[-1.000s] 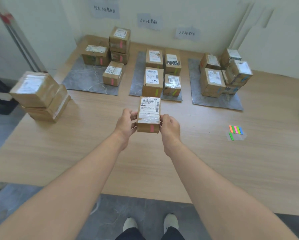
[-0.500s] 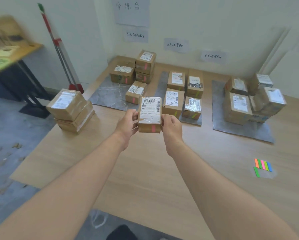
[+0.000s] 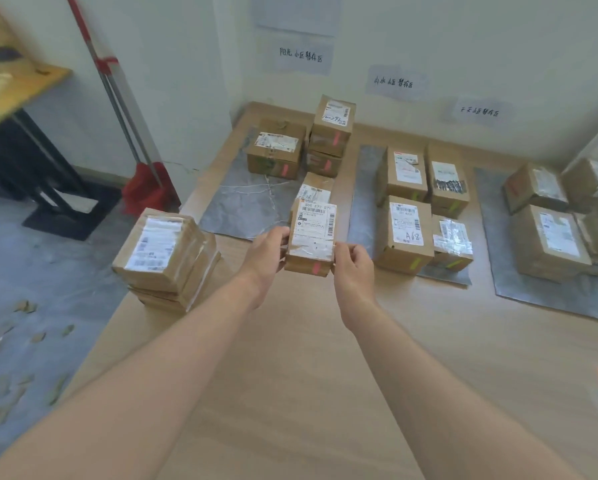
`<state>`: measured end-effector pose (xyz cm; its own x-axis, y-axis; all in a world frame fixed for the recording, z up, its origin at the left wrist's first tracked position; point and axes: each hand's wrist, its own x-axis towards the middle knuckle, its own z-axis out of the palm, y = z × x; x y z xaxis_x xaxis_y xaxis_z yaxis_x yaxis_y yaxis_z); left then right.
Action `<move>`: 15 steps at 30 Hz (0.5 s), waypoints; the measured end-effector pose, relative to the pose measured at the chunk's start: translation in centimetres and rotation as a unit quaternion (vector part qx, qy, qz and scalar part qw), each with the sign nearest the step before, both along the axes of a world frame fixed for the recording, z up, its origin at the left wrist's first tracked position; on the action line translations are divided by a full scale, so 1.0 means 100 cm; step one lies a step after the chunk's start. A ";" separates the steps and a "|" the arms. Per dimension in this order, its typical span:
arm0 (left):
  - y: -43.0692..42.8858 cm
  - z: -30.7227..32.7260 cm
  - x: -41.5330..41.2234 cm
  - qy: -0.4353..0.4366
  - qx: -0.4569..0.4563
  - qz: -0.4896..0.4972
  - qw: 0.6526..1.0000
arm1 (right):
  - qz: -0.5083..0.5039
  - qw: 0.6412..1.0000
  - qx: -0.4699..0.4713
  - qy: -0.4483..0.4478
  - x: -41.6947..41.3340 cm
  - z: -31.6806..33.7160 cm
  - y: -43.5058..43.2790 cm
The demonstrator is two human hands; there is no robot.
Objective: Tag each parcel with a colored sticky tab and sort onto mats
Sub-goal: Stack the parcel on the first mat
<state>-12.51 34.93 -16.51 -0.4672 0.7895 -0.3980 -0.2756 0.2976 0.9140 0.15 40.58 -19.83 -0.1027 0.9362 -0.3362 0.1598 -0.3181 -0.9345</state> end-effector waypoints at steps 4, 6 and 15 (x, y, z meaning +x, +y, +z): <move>0.027 -0.013 -0.045 0.007 -0.002 -0.001 1.000 | -0.020 1.000 -0.008 -0.014 -0.044 -0.003 0.015; 0.040 -0.020 -0.052 0.029 0.003 0.012 1.000 | -0.020 1.000 -0.015 -0.010 -0.060 -0.007 0.022; 0.113 -0.049 -0.076 0.016 -0.012 -0.011 1.000 | -0.061 0.998 -0.030 -0.014 -0.093 -0.022 0.085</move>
<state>-20.12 46.21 -21.40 -0.4628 0.7898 -0.4026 -0.2395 0.3259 0.9146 -9.15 49.07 -22.04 0.0217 0.9190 -0.3937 0.1424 -0.3926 -0.9086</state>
